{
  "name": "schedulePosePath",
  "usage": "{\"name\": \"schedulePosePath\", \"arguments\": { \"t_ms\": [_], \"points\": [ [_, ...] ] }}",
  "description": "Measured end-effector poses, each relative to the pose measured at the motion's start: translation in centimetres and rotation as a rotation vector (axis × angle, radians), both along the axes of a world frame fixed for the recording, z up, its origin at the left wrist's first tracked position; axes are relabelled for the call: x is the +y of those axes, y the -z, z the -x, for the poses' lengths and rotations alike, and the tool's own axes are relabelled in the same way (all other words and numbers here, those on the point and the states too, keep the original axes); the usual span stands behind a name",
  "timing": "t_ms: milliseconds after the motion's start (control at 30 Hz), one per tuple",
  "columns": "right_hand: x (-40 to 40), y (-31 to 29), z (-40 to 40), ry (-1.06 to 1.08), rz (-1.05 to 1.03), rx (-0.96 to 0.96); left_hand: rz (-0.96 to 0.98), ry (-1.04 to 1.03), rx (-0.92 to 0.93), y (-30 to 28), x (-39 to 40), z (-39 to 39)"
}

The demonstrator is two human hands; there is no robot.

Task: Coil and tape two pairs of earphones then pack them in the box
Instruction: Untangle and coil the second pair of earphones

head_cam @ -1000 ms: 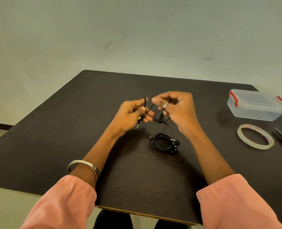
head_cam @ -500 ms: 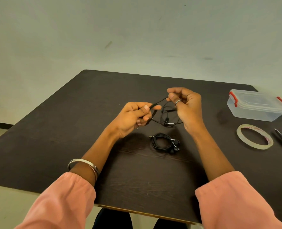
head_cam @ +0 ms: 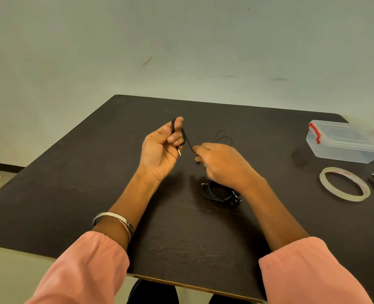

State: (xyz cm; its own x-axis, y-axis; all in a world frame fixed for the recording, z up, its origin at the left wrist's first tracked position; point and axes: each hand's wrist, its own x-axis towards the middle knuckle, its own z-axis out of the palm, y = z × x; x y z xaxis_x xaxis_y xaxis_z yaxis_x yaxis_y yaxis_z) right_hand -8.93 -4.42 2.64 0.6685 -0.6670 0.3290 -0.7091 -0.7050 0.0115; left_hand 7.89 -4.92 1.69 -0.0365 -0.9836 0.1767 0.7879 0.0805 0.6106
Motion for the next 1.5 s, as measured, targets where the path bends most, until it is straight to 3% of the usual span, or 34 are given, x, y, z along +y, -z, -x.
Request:
{"name": "schedulePosePath", "arguments": {
  "t_ms": [133,267,433,667,900,1133,1233,1367,1433,1500],
  "points": [
    [0.4,-0.3,-0.8,-0.038,0.034,0.119,-0.02,-0.177,-0.171,0.3,-0.3,0.2],
    [0.6,-0.5,-0.7,-0.066,0.091,0.093,0.022,-0.249,-0.398,0.8,-0.4,0.8],
    [0.6,-1.2,0.2,-0.007,-0.011,-0.242,0.162,-0.298,-0.782,1.3,-0.5,0.9],
    [0.2,-1.7,1.6,0.045,-0.273,-0.753,0.299,-0.256,-1.168,1.1,-0.1,1.4],
    [-0.6,-2.2,2.6,0.009,-0.378,-1.154,0.43,-0.204,-1.392,0.4,1.1,1.5],
    [-1.5,-2.3,4.4,0.065,-0.418,-1.358,0.465,-0.301,-1.467,0.5,0.9,1.2],
    [-1.8,-2.1,4.9,0.147,-0.297,-1.238,0.43,-0.309,-1.425,0.8,0.7,1.1],
    [-2.4,-1.1,5.6,0.242,0.195,-0.59,0.379,-0.258,-1.389,1.2,0.6,1.1],
    [-2.5,-1.0,6.1,0.289,0.406,-0.37,0.367,-0.236,-1.394,1.3,0.5,1.0],
    [-2.6,-1.1,6.8,0.346,0.487,-0.231,0.343,-0.255,-1.381,1.4,0.3,1.1]
  ]
}}
